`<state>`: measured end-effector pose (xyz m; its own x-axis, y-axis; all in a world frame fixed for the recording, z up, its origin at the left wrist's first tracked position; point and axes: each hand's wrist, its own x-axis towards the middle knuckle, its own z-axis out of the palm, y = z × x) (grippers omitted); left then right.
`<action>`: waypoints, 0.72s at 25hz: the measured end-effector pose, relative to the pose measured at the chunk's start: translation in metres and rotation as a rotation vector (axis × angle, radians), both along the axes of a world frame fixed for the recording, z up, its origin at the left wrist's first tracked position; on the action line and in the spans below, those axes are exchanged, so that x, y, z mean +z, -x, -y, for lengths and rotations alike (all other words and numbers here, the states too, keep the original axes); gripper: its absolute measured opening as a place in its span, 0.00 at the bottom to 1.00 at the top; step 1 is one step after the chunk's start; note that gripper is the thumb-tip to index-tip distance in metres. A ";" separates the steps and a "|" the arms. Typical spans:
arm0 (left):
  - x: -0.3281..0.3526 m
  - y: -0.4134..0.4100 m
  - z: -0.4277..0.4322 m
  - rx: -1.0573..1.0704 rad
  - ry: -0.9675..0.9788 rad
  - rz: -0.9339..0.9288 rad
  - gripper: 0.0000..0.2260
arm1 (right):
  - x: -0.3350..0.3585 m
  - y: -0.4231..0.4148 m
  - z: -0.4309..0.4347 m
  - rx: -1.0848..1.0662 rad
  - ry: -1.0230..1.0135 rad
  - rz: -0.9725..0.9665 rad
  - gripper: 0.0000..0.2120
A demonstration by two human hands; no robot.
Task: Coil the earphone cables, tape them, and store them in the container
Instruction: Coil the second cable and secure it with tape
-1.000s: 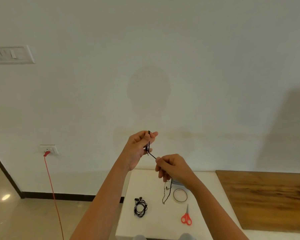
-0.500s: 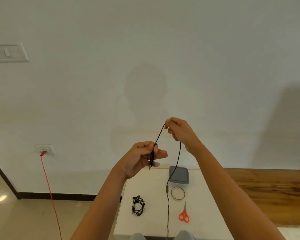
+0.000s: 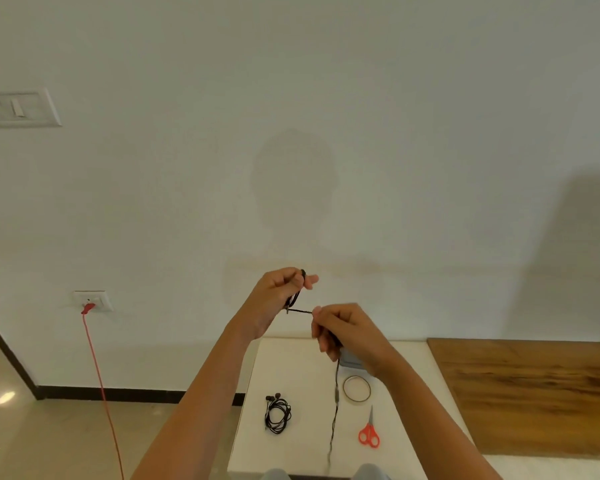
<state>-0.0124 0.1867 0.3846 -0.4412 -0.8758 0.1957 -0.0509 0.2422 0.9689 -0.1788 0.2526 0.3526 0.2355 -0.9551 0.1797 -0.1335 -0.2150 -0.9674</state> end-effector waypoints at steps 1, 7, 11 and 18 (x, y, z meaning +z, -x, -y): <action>-0.004 0.000 -0.001 -0.032 -0.001 0.042 0.13 | 0.013 0.003 -0.001 -0.017 0.045 0.039 0.18; 0.000 0.003 -0.014 -0.264 -0.199 -0.120 0.11 | 0.058 0.021 0.036 -0.233 0.193 0.022 0.14; 0.016 0.007 -0.017 -0.416 -0.235 -0.395 0.10 | 0.027 0.014 0.053 -0.146 0.011 0.084 0.11; 0.019 0.008 0.002 -0.121 -0.120 -0.386 0.09 | -0.022 -0.007 0.017 -0.067 -0.106 0.029 0.21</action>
<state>-0.0205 0.1848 0.4040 -0.4566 -0.8488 0.2665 0.3429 0.1085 0.9331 -0.1718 0.2354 0.3309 0.1669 -0.9825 0.0829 -0.1157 -0.1030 -0.9879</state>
